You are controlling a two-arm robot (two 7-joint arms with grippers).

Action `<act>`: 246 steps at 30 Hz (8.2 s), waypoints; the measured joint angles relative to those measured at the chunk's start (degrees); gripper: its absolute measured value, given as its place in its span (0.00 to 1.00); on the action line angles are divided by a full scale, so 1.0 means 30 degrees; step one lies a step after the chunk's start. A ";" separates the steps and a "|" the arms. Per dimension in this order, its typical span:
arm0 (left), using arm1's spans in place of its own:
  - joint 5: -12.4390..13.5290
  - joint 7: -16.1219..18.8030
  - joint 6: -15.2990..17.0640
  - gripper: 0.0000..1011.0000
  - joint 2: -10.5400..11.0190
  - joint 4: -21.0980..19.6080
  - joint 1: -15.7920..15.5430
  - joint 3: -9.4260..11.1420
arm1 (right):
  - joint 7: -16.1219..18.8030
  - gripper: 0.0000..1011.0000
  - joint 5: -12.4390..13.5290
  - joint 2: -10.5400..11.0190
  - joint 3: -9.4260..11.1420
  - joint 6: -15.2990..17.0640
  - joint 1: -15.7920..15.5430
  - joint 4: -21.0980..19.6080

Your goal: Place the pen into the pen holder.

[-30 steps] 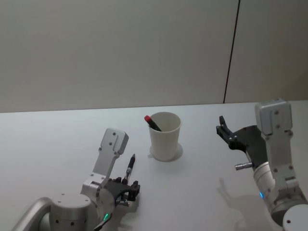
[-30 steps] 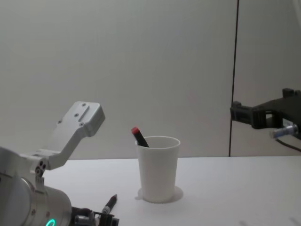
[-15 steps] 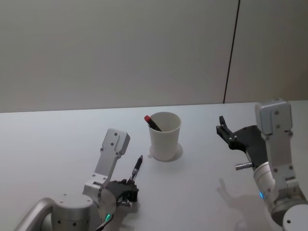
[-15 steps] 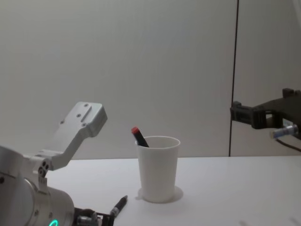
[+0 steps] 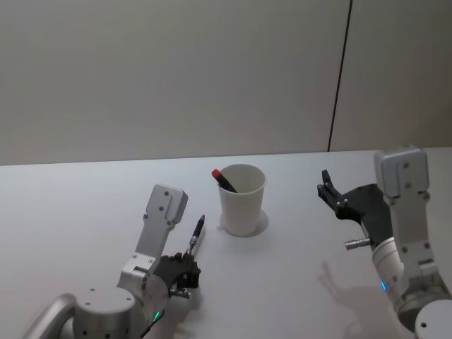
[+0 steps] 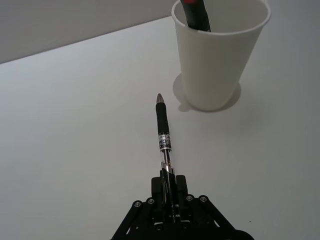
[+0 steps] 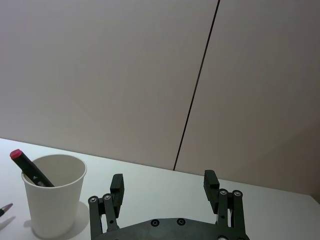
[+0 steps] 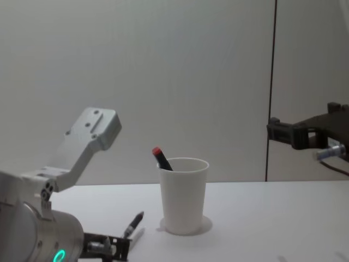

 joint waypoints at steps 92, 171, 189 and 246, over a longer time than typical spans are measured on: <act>-0.4100 -1.2595 -1.9069 0.18 0.1995 0.1759 0.0654 -0.2768 | -0.0001 0.99 0.0000 0.0000 -0.0001 -0.0001 0.0001 0.0000; -0.6448 -2.4883 -2.1903 0.18 0.1435 0.6798 -0.2391 -0.2416 | 0.9688 0.99 0.5707 0.3648 0.1111 -0.3181 -0.2304 -0.3452; -0.6447 -2.4914 -2.1901 0.18 0.1435 0.6809 -0.2395 -0.2417 | 1.2765 0.99 0.9188 0.4152 0.1425 -0.5885 -0.2264 -0.2827; -0.6446 -2.4911 -2.1900 0.18 0.1436 0.6807 -0.2394 -0.2417 | 1.6099 0.80 1.3683 0.0539 -0.0073 -0.5908 0.1910 0.3112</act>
